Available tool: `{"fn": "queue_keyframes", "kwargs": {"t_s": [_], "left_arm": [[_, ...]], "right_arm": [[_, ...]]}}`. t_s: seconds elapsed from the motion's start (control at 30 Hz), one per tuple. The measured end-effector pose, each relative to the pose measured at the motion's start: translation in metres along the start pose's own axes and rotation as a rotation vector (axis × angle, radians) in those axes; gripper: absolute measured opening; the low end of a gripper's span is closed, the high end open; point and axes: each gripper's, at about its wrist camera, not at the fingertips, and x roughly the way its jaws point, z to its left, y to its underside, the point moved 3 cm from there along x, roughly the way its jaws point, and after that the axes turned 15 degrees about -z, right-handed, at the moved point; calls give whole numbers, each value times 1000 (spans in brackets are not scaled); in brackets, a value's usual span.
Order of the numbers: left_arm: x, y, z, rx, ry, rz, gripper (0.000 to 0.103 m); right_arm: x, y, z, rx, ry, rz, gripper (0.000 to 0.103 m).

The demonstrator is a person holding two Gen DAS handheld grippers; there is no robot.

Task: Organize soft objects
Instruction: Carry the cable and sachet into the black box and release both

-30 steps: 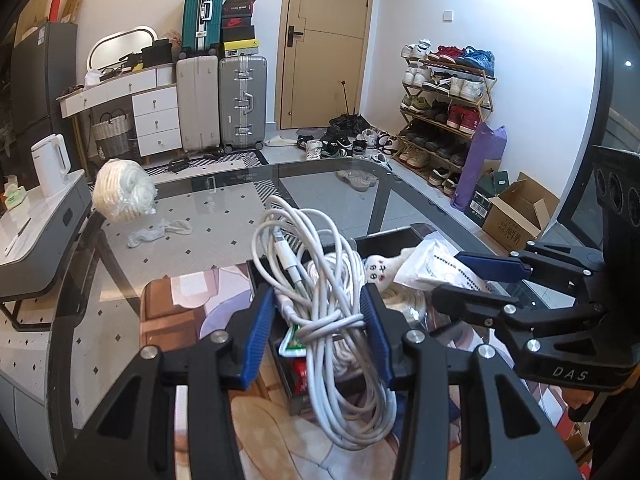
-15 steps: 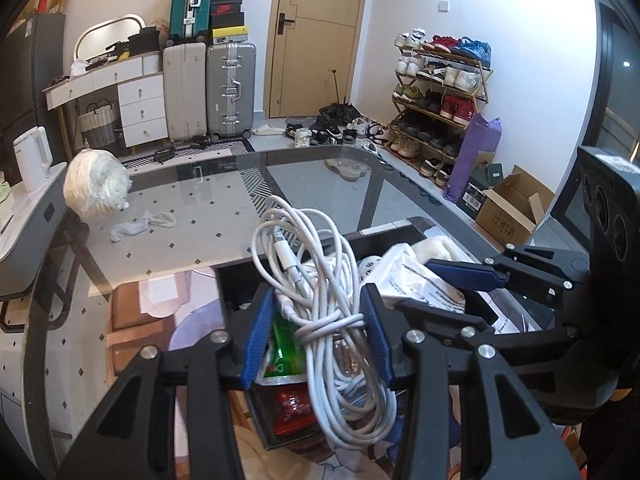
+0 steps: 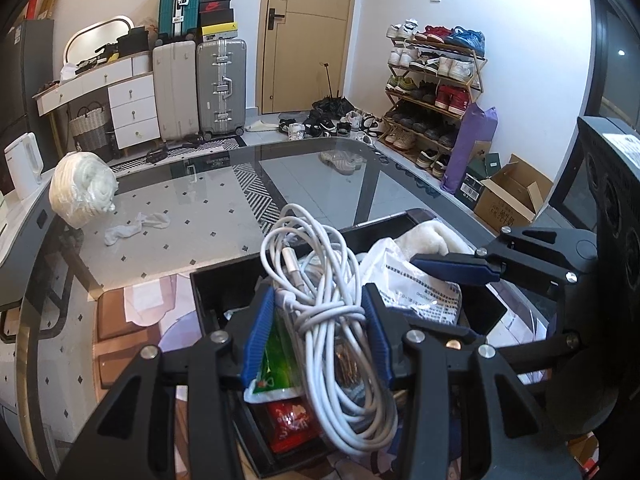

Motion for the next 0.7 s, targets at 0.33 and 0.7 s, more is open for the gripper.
{"fn": "queue_keyframes", "kwargs": {"t_s": [0.33, 0.7], "left_arm": [[5, 2, 0, 13, 6, -24, 43], [6, 8, 4, -21, 19, 0, 43]], "right_arm": [[2, -1, -2, -8, -18, 8, 39], [6, -4, -5, -5, -45, 32, 44]]}}
